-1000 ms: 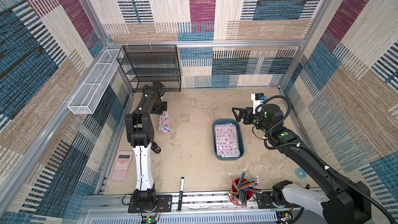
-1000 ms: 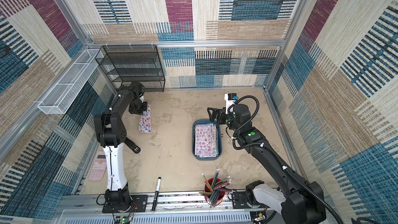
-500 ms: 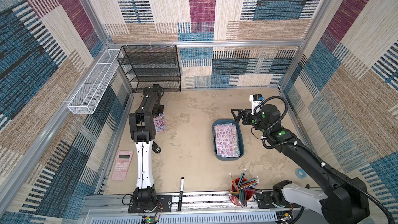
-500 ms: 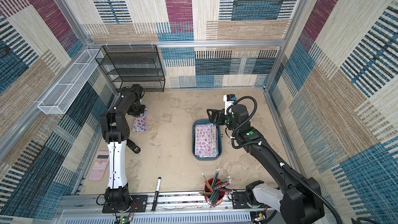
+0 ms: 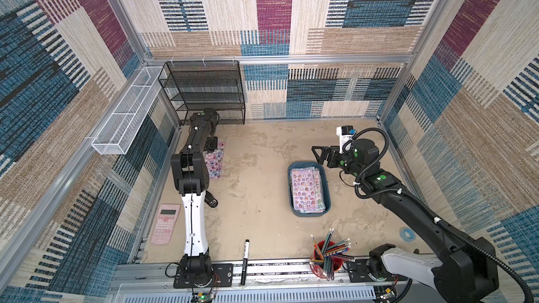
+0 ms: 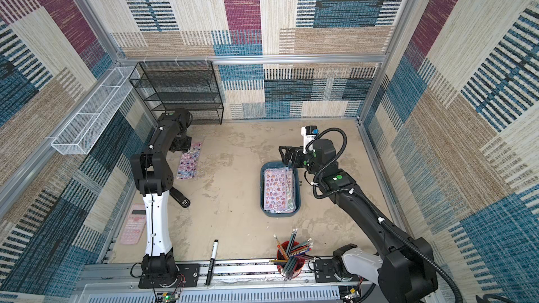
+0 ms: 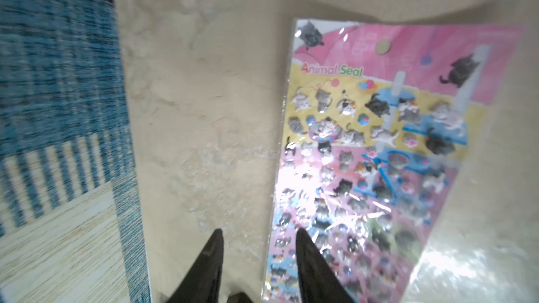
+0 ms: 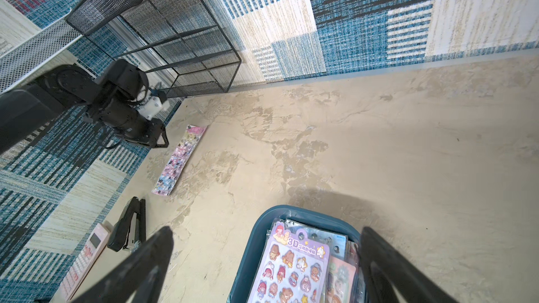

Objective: Take the stickers out of the storage box
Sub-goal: Place the sticker at the center of the board, then pick up the sticker from the storage box.

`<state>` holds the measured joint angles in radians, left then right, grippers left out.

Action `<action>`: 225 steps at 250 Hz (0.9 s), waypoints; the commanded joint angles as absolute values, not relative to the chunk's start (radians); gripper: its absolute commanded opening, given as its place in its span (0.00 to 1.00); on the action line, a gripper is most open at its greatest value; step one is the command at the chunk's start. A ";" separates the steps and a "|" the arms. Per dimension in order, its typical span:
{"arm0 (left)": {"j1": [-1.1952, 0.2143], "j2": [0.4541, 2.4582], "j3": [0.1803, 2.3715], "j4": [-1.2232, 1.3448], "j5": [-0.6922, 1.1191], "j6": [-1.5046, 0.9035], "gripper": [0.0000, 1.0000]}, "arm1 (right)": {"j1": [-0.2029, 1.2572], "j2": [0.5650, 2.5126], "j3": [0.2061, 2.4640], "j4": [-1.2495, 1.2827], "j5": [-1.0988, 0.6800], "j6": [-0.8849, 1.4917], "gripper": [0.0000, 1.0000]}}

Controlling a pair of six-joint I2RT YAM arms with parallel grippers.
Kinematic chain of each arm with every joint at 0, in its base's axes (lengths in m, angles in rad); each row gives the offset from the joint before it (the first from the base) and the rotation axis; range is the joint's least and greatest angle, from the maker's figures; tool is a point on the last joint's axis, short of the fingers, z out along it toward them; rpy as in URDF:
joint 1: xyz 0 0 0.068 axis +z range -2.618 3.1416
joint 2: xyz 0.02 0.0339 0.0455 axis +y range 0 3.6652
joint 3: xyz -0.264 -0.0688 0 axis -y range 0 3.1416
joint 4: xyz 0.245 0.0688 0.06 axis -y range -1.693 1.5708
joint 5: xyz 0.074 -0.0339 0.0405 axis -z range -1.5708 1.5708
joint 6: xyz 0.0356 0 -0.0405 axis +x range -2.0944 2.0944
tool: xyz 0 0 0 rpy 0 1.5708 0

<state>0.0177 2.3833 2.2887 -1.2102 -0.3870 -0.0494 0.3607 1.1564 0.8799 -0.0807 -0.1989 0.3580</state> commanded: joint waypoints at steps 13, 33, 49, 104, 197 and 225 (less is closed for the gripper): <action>0.005 2.226 2.190 -1.231 -0.334 -0.124 0.40 | 0.376 1.175 0.936 -0.197 -0.164 0.324 0.94; -0.017 2.134 2.106 -1.214 -0.209 -0.152 0.29 | 0.412 1.216 0.968 -0.283 -0.116 0.296 0.87; -0.059 2.063 2.028 -1.174 -0.132 -0.158 0.27 | 0.464 1.254 0.990 -0.353 -0.036 0.280 0.83; -0.247 1.895 1.799 -0.984 0.103 -0.250 0.35 | 0.543 1.339 0.990 -0.457 0.026 0.268 0.72; -0.472 1.697 1.307 -0.395 0.340 -0.583 0.46 | 0.544 1.409 0.932 -0.482 -0.118 0.339 0.31; -0.527 1.678 1.247 -0.342 0.324 -0.621 0.47 | 0.545 1.418 0.909 -0.469 -0.136 0.364 0.37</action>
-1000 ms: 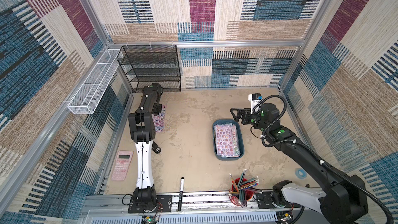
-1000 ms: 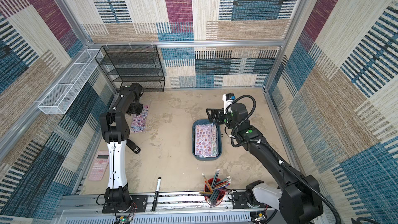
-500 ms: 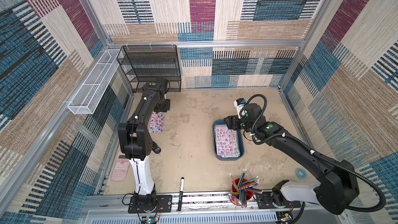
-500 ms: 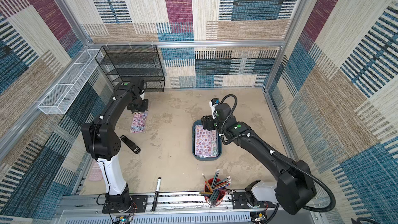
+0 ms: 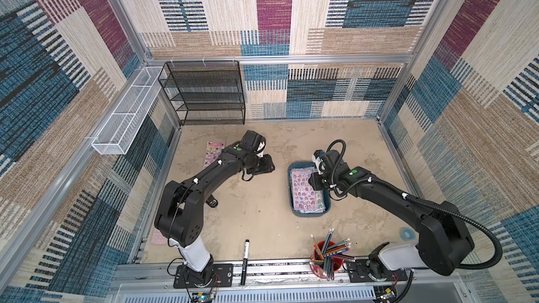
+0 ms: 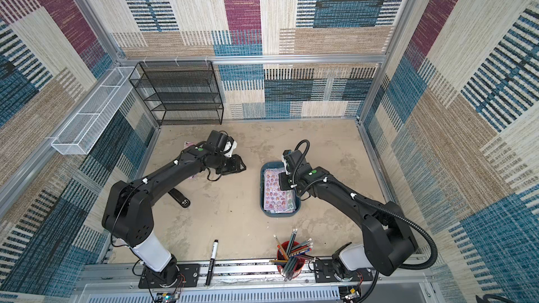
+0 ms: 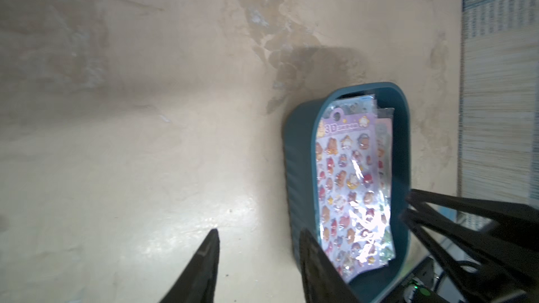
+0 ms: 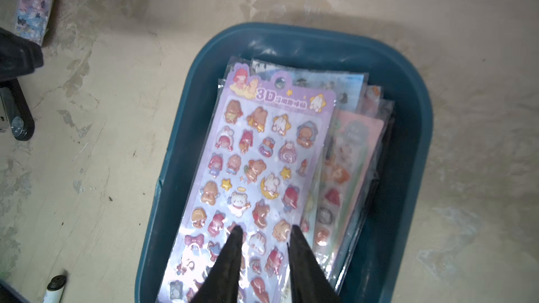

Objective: Take the stickers out of the storage box
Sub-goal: Pick up the sticker from the storage box.

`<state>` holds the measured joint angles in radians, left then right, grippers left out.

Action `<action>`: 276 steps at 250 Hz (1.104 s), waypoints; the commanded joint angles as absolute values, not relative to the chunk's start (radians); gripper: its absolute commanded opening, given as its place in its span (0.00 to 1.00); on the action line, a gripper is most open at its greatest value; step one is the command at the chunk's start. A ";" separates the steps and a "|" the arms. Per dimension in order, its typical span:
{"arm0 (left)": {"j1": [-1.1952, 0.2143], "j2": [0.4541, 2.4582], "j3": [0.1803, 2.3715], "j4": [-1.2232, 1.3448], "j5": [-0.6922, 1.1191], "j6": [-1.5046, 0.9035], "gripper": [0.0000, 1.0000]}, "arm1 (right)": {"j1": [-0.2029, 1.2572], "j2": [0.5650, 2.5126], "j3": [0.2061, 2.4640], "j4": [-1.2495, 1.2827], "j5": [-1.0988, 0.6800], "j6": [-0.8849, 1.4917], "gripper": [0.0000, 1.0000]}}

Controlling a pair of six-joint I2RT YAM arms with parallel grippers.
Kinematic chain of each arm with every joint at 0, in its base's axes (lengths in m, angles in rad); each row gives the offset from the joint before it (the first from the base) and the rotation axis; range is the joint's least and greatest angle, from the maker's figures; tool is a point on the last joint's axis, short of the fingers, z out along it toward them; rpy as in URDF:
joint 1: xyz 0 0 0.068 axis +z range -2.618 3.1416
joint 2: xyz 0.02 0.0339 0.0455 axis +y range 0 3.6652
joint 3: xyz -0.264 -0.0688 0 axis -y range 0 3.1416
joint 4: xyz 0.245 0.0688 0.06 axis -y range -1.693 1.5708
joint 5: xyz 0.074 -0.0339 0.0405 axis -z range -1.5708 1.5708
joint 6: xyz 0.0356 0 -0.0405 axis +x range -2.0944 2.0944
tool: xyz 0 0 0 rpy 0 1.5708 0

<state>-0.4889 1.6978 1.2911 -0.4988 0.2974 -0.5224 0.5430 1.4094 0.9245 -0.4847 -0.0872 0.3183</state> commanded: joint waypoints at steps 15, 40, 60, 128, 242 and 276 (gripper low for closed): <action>-0.549 1.682 1.237 -0.334 0.325 -0.633 0.47 | 0.544 1.425 0.903 -0.467 -0.143 0.370 0.38; -0.584 1.700 1.233 -0.327 0.317 -0.638 0.47 | 0.544 1.448 0.894 -0.469 -0.152 0.374 0.42; -0.599 1.722 1.235 -0.317 0.321 -0.653 0.47 | 0.544 1.468 0.888 -0.469 -0.154 0.381 0.43; -0.635 1.798 1.275 -0.301 0.342 -0.683 0.44 | 0.544 1.497 0.854 -0.379 -0.228 0.411 0.43; -0.641 1.829 1.370 -0.425 0.286 -0.638 0.45 | 0.539 1.551 0.784 -0.229 -0.237 0.494 0.35; -0.647 1.836 1.367 -0.439 0.270 -0.621 0.37 | 0.539 1.564 0.770 -0.198 -0.235 0.506 0.35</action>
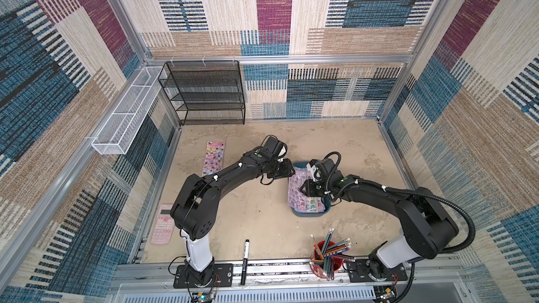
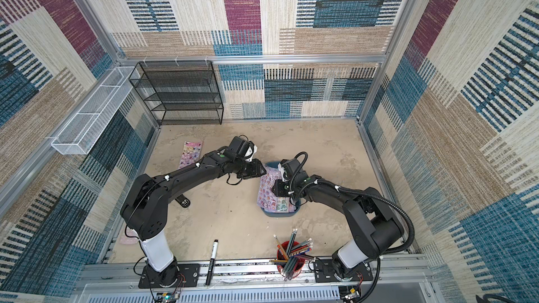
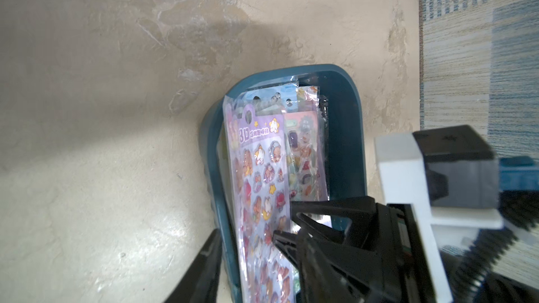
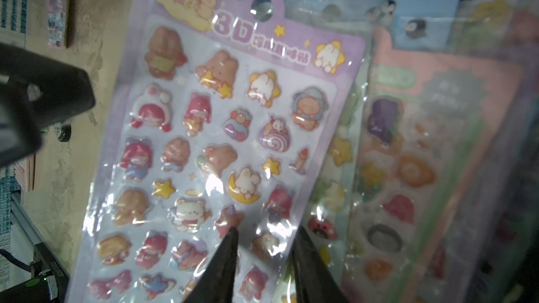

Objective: Take the stickers out of the storage box
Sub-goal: Pick up the sticker from the storage box.

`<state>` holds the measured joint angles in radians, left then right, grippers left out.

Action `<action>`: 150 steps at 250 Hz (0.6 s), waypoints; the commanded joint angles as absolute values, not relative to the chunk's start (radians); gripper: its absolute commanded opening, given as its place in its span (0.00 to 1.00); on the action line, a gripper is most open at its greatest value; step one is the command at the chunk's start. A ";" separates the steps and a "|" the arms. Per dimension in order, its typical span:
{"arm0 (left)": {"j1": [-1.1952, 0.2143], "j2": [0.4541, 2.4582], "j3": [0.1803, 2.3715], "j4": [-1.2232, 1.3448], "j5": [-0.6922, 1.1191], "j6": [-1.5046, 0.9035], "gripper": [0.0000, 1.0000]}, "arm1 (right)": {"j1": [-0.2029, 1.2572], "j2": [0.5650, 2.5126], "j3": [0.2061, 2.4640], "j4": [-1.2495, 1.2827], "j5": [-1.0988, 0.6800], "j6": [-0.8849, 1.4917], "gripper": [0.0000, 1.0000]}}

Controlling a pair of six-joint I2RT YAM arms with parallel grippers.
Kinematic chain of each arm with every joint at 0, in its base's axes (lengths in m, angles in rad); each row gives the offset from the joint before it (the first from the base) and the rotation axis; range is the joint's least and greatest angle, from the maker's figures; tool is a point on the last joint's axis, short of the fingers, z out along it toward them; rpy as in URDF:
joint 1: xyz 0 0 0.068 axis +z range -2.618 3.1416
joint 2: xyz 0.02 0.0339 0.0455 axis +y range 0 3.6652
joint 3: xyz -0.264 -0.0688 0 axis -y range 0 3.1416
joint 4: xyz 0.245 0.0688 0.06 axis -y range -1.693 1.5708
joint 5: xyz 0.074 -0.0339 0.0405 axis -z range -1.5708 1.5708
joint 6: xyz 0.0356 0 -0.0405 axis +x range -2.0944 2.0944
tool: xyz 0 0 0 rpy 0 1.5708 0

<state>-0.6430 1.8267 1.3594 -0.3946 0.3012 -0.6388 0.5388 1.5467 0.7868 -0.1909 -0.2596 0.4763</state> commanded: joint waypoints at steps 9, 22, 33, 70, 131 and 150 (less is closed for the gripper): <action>-0.649 1.843 1.373 -0.453 0.261 -0.623 0.35 | 0.539 1.568 0.772 -0.198 -0.231 0.509 0.35; -0.653 1.849 1.379 -0.457 0.268 -0.626 0.33 | 0.538 1.574 0.778 -0.206 -0.231 0.507 0.35; -0.659 1.853 1.386 -0.458 0.266 -0.621 0.31 | 0.540 1.574 0.779 -0.206 -0.230 0.505 0.35; -0.674 1.881 1.428 -0.474 0.266 -0.613 0.13 | 0.539 1.574 0.783 -0.219 -0.206 0.500 0.32; -0.676 1.891 1.461 -0.512 0.251 -0.594 0.00 | 0.536 1.548 0.769 -0.243 -0.148 0.504 0.31; -0.673 1.890 1.476 -0.531 0.244 -0.585 0.00 | 0.529 1.543 0.760 -0.253 -0.123 0.504 0.31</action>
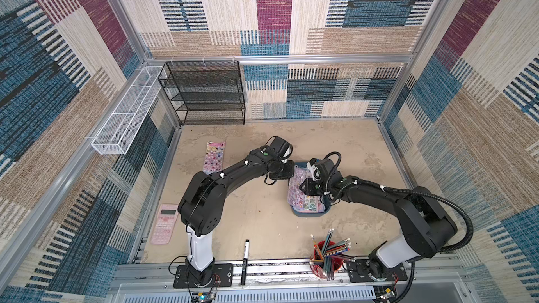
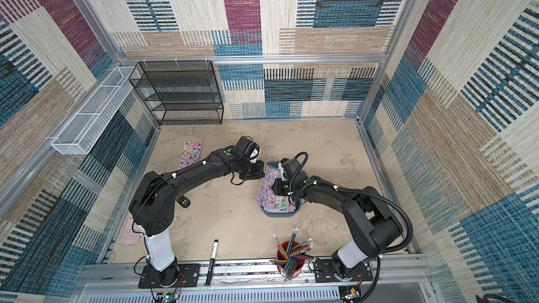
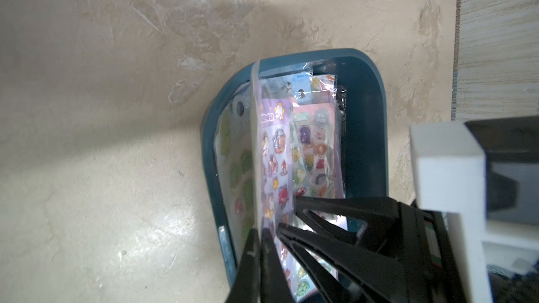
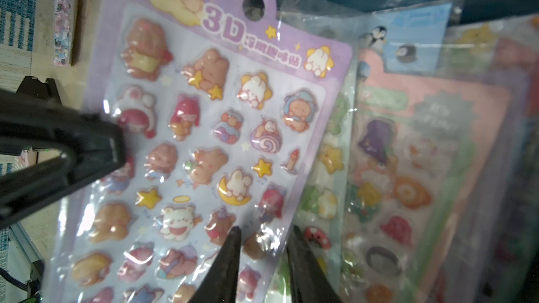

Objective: Take the stickers out of the storage box
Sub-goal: Pick up the sticker from the storage box.

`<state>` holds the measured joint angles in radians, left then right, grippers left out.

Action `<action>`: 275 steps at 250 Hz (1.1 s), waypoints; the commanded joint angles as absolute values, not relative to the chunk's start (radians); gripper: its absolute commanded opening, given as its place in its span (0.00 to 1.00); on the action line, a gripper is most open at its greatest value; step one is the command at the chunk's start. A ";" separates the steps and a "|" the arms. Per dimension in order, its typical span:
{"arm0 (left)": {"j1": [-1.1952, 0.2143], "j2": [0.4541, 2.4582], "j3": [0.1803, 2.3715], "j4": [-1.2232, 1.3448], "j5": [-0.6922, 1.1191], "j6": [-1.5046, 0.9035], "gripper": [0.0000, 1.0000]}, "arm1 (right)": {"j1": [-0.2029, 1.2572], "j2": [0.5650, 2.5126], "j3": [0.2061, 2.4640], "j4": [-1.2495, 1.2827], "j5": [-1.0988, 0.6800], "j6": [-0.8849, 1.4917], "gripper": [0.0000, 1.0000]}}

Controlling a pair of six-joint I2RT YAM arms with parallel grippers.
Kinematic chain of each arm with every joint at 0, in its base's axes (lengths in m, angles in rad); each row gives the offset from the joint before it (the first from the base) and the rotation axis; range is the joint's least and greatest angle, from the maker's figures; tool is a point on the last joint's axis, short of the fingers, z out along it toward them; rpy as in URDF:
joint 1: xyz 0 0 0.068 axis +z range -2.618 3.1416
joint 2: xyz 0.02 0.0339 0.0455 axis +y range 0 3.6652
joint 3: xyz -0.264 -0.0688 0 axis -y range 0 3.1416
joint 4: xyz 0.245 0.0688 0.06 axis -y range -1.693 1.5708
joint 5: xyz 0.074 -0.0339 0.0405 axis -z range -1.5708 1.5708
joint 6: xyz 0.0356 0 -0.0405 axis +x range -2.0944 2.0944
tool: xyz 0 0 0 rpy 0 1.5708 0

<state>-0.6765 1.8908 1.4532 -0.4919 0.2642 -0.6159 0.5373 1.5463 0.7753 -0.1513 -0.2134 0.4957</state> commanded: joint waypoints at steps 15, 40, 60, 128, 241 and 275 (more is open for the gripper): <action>-0.666 1.880 1.484 -0.530 0.258 -0.584 0.00 | 0.525 1.542 0.756 -0.262 -0.112 0.502 0.31; -0.651 1.861 1.485 -0.496 0.307 -0.575 0.00 | 0.520 1.532 0.748 -0.267 -0.095 0.502 0.32; -0.639 1.861 1.508 -0.513 0.317 -0.570 0.00 | 0.517 1.532 0.747 -0.273 -0.085 0.501 0.32; -0.560 1.795 1.483 -0.449 0.444 -0.575 0.00 | 0.512 1.496 0.754 -0.290 -0.079 0.498 0.32; -0.429 1.662 1.487 -0.311 0.643 -0.564 0.00 | 0.512 1.157 0.928 -0.263 -0.102 0.439 0.69; -0.402 1.633 1.466 -0.212 0.731 -0.635 0.00 | 0.502 1.116 0.908 -0.117 -0.275 0.479 0.81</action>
